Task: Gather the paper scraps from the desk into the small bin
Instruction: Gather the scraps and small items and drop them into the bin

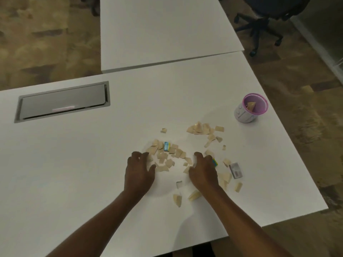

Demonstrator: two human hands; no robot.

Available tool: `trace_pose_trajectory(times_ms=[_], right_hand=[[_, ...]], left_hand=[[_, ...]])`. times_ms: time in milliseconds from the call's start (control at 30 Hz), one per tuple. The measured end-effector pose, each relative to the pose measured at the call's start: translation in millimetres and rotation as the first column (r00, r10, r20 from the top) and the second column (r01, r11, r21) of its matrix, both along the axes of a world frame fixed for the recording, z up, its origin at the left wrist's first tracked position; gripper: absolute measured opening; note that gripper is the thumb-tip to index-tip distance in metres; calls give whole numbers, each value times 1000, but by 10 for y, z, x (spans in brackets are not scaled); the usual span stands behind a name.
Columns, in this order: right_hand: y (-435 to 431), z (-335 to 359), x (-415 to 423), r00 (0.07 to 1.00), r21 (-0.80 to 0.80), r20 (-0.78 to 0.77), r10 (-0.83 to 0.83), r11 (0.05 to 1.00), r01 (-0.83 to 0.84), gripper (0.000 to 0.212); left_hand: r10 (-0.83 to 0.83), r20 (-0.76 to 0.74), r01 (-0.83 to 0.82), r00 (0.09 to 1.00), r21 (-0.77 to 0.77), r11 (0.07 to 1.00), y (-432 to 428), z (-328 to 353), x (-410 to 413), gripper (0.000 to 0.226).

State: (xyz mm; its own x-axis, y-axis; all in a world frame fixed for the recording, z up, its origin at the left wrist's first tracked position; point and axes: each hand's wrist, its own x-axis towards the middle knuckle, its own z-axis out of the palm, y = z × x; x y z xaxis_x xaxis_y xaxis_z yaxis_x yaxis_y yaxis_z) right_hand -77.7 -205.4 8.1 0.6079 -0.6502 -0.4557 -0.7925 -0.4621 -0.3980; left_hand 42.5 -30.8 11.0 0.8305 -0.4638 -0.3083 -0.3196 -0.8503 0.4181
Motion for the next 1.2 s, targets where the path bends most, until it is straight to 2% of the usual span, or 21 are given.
trace_pose_trajectory(times_ms=[100,233,300,367,433,533,600,700,833,1000,1200], right_hand=[[200,-68,67,998,43,-38,-53,998,55,48],[337,-101,189,995,121,101,-28,993,16,42],[312,-96,242,985,67,170,12,997,-23,39],[245,-106,302,972,-63,209,106,994,-95,42],[175,-137,371,962,-134,172,213,972,-191,56],[136,-221,451,943,-75,61,327,944,-323,85],[157,-285,486,913,-62,-6,408,911,-407,102],[218,-331,517,895,-131,-55,443,885,-447,109],[288,-329,548,902,-314,-72,425,849,-425,96],[382,-327,565,905,-312,-109,412,850,-424,75],[400,-322,448,878,-301,-82,472,828,-473,46]], left_hand=[[1,-22,0,1000,86,996,191,-143,-139,51],[-79,-19,79,997,42,996,223,-263,-221,54],[-122,46,122,991,7,992,202,-291,-193,57],[-150,129,153,980,-12,988,172,-299,-121,66],[-175,181,176,968,10,984,138,-309,-25,84],[-229,150,214,962,111,970,82,-350,105,114],[-274,115,256,955,149,955,47,-391,169,119],[-318,102,297,942,182,937,18,-416,230,112],[-306,100,291,947,139,947,28,-422,240,98],[-281,54,276,958,84,958,61,-381,161,81],[-316,30,314,948,64,947,39,-317,68,57]])
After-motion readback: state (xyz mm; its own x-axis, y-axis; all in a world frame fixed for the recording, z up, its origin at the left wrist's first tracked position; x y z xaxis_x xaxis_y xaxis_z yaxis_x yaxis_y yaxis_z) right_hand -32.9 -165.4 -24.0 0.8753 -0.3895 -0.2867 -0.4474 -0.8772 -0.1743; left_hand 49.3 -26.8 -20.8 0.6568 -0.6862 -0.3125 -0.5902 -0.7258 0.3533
